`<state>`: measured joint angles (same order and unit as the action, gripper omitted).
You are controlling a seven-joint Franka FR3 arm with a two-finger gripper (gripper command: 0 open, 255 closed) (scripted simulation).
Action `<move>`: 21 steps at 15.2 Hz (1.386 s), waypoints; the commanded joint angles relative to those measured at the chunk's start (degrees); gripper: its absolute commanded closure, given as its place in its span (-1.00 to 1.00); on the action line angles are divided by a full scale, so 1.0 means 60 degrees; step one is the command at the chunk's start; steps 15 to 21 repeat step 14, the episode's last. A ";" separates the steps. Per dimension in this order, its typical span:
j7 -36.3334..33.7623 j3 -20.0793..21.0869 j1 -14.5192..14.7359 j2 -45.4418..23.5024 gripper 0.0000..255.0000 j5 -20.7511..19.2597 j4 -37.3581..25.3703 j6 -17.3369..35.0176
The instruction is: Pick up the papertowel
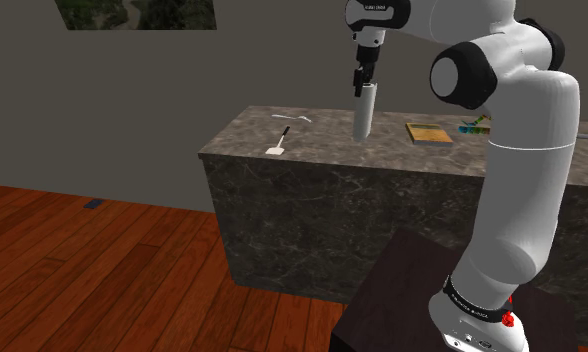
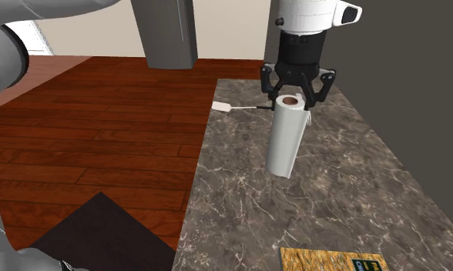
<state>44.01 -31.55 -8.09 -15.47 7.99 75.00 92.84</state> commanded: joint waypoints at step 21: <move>0.0165 0.0001 -0.0890 -0.1244 1.00 0.0713 -0.3553 -0.2408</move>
